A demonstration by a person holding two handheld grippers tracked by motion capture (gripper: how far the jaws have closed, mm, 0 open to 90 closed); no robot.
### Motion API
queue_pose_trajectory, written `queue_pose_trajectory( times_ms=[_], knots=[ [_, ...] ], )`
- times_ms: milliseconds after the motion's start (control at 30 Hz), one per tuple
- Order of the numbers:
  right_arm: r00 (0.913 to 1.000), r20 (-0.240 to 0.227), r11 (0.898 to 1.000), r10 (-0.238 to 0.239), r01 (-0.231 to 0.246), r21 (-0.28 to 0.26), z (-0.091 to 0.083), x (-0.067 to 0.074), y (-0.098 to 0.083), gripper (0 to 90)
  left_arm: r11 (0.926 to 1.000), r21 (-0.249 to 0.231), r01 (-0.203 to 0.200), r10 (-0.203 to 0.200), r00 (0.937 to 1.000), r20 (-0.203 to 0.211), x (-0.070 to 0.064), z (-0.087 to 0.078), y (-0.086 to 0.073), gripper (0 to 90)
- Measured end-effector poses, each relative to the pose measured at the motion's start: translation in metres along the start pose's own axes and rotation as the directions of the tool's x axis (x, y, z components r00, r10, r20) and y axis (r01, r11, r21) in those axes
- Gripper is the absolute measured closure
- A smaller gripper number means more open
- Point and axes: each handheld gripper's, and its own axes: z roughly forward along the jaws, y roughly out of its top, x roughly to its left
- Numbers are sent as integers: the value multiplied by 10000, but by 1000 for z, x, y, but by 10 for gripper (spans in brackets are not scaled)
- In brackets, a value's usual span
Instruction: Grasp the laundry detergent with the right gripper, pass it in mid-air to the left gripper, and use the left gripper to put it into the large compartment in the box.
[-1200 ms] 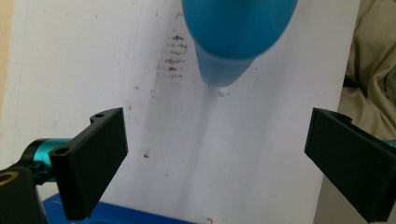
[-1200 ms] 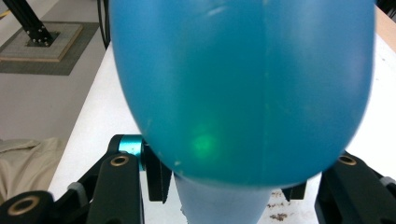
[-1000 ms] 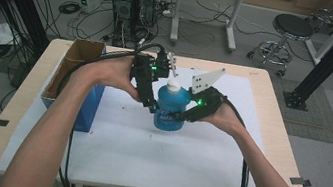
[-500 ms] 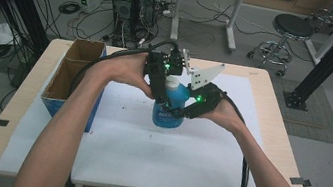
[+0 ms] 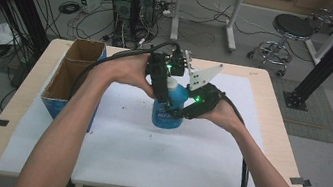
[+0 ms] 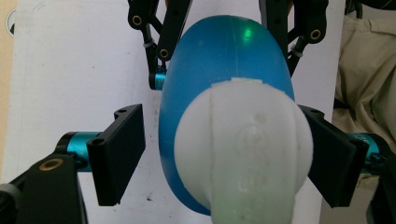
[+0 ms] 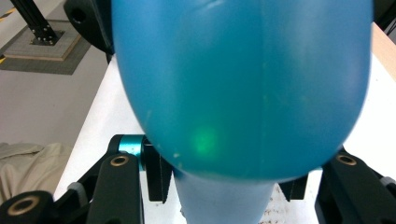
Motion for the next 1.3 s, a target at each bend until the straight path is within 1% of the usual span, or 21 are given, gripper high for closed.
queue_pose_trajectory(
  times_ms=[167,367,567,767,900,1000,1033,1233,1300],
  knots=[
    [10000,20,10000,32,-32,37,0,0,-1,464,10000,67,-3,3,10000,23,1,1,1,230],
    [10000,18,10000,30,-30,29,1,1,-1,464,9999,131,-29,30,10000,-52,1,2,1,242],
    [10000,25,10000,91,-91,10,2,1,-3,464,9999,150,2,-2,10000,1,0,2,2,261],
    [10000,17,10000,43,-43,26,3,1,-3,463,9998,189,-107,107,9999,13,0,3,3,300],
    [9999,4,9999,102,-102,-22,3,2,-4,463,9995,291,-118,117,9999,31,-1,4,3,328],
    [9999,14,9999,103,-102,-5,3,2,-4,463,9994,292,-186,184,9998,85,-2,5,4,363],
    [10000,13,10000,96,-96,-1,3,2,-4,463,9991,298,-298,296,9995,70,-2,5,4,375],
    [9999,-6,9999,145,-145,-82,3,2,-6,461,9989,347,-308,305,9995,76,-3,5,4,381],
    [9999,-7,9998,153,-153,-112,4,2,-6,461,9986,375,-364,362,9993,47,-3,5,5,382]
  ],
)
